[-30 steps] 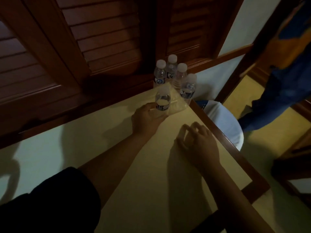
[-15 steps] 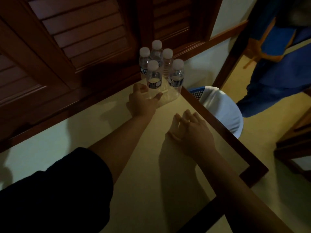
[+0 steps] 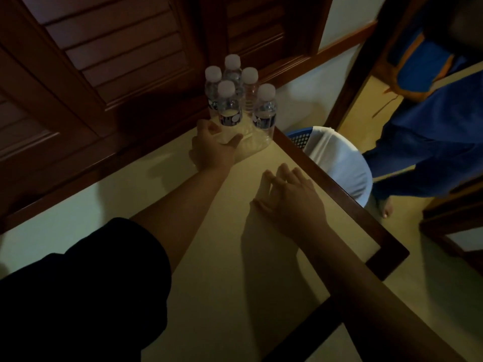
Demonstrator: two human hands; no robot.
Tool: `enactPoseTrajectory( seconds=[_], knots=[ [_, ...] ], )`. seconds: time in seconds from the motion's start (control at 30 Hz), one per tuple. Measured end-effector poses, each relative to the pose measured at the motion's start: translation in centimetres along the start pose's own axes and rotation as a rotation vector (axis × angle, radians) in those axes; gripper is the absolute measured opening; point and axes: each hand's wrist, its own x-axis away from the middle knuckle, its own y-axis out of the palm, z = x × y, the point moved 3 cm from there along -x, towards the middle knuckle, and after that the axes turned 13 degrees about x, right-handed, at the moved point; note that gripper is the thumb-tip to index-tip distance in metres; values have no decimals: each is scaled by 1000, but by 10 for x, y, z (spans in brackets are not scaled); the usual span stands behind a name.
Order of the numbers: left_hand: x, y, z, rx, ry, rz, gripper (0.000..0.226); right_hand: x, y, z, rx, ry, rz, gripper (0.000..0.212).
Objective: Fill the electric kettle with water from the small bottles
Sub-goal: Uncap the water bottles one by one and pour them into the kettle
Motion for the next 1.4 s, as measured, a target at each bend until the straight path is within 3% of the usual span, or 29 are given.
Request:
enactPoseTrajectory(
  seconds=[0.3,0.37,0.5,0.6,0.8,1.0,1.17,1.4],
  knots=[
    [16,-25,6,77,-60,-25,72,5,2,-2,-31,2,51,78],
    [38,-55,14,88,-44,-50,65,14,-2,-9,-67,-10,75,73],
    [107,-138,12,76,-152,-304,42,50,-9,-61,-229,-150,154,56],
    [165,-221,-14,84,-242,-339,40,84,-7,-118,-413,-291,111,40],
    [267,-398,-61,61,-311,-283,37,155,15,-246,-532,-615,-111,28],
    [342,-551,-94,75,-360,-47,34,240,46,-366,-545,-824,-350,29],
    [379,-646,-115,54,-326,81,34,294,90,-457,-553,-870,-412,38],
    [399,-739,-154,76,-236,210,35,348,134,-555,-601,-883,-331,59]
  ],
)
